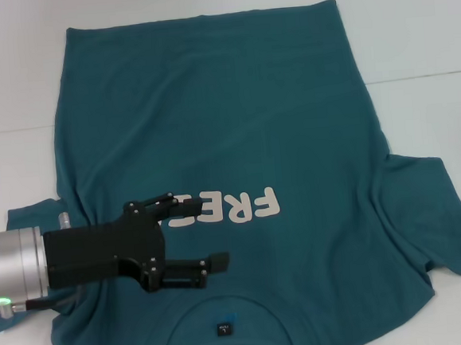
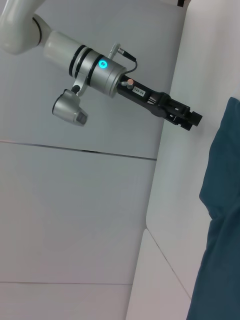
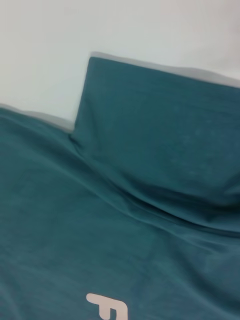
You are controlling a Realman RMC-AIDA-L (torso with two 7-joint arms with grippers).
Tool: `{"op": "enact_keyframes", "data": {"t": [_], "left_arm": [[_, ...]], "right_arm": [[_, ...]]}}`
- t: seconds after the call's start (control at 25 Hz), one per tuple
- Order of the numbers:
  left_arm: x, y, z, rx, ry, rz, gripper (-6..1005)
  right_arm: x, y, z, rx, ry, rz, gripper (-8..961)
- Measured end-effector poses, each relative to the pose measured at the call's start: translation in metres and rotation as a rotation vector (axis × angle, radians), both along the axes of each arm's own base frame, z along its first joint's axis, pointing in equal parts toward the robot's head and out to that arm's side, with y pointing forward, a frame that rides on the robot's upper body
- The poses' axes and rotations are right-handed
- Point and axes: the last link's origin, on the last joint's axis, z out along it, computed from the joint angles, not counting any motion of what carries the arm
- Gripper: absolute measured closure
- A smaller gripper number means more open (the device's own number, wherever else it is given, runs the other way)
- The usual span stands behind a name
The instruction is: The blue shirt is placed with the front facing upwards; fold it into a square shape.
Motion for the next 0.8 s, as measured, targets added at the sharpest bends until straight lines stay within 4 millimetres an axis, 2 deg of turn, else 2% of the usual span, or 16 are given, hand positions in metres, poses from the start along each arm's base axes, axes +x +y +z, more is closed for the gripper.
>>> {"op": "enact_keyframes", "data": {"t": [0.48,0.8], "left_arm": [[0.0,-0.001,0.0,-0.003,0.0,-0.003,62],[-0.001,-0.002,0.0,-0.006,-0.001,-0.004,63]], "right_arm": [[0.0,0.008,-0.013,-0.003,0.034,0.001,38],[0.001,0.018,-0.001,0.035,0.112,-0.066,38]]}}
